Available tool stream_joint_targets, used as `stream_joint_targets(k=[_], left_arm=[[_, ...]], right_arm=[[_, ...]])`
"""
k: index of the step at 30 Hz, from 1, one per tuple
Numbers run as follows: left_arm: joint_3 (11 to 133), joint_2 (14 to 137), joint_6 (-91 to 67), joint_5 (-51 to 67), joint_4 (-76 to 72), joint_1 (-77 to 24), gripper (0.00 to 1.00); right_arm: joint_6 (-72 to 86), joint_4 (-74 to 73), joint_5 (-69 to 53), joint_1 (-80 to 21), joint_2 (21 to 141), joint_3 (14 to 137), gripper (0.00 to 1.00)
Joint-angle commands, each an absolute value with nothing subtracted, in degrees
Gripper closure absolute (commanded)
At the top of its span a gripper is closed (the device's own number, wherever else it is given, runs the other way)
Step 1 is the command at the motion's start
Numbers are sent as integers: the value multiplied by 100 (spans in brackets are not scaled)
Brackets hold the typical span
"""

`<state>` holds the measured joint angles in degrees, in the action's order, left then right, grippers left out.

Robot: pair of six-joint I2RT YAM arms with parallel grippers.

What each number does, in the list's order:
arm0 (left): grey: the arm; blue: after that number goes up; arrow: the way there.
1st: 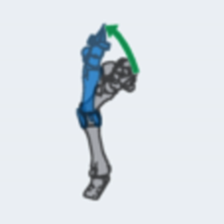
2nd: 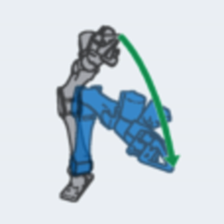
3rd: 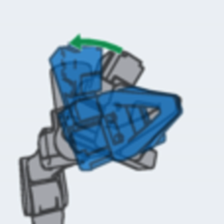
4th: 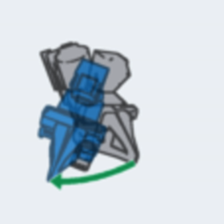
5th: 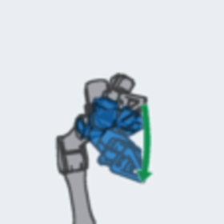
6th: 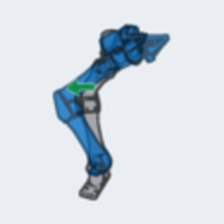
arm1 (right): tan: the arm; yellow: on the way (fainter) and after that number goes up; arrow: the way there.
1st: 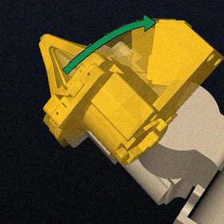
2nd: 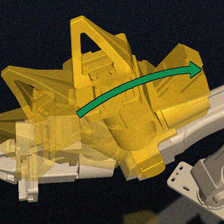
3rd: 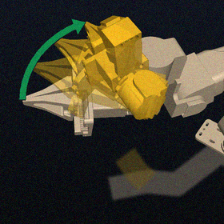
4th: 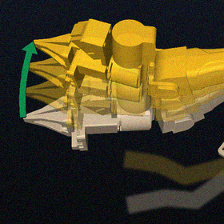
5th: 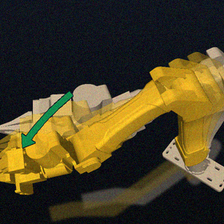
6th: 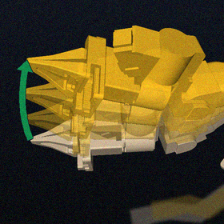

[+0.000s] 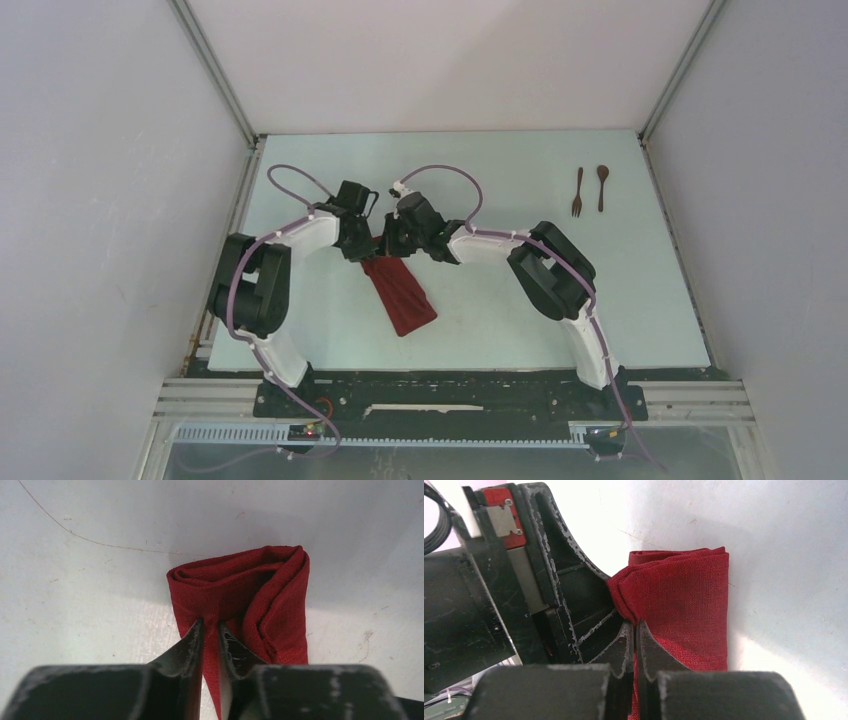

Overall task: Fold the napkin into a case and place the utensils inside
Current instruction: Place the smaller rectangle folded napkin at the center of the board.

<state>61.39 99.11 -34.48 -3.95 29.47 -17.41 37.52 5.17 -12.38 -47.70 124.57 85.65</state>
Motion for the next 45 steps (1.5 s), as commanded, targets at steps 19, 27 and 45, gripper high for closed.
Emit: stream_joint_targets(k=[19,27,45], left_arm=[[6023,9165,-3520,-520,2766,-1699,100],[5949,8991,-3441,-408,2724,-1661,100],[5572,8791,-3572,161,2577,-1258,100]], right_arm=[[4252,826,-1349,-4857,12319,8281,100],[4079,672,-1228,-4964,12400,8281,100],[4049,32,-126,-5309,12701,8532,100]])
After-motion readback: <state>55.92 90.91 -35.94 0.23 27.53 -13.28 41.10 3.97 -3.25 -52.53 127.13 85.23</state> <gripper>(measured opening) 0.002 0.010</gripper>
